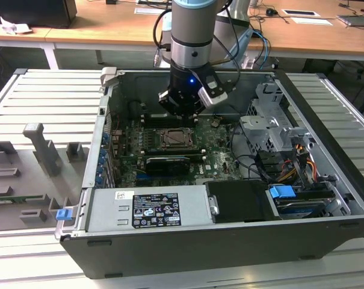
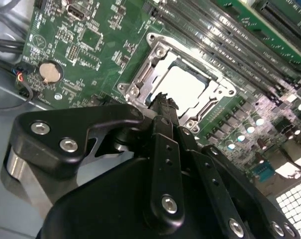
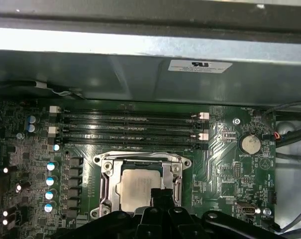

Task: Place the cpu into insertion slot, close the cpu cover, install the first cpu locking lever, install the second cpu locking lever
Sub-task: 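Install the second cpu locking lever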

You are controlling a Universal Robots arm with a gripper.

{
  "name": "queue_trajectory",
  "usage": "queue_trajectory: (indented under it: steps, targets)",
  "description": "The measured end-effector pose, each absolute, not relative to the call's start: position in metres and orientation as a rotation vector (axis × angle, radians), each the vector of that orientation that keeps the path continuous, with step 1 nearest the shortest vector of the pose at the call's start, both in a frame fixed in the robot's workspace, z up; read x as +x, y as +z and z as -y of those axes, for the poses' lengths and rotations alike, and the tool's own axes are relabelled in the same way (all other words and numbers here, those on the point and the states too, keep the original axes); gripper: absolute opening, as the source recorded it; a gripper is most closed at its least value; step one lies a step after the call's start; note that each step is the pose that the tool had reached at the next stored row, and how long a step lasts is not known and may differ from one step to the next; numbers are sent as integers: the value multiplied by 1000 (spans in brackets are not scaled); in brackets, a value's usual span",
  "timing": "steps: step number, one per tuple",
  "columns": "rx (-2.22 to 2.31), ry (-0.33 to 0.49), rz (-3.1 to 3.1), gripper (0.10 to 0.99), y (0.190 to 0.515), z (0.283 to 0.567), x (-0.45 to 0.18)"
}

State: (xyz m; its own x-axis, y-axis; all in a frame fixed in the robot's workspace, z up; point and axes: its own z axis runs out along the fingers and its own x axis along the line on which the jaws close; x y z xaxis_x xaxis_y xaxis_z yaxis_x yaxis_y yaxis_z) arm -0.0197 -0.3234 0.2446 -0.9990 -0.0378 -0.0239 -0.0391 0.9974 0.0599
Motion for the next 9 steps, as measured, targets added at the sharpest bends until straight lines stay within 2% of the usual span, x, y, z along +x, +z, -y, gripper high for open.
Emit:
queue_trajectory:
  steps: [9]
  targets:
    - [-60, 94, -3117, 106, 245, 329, -20]
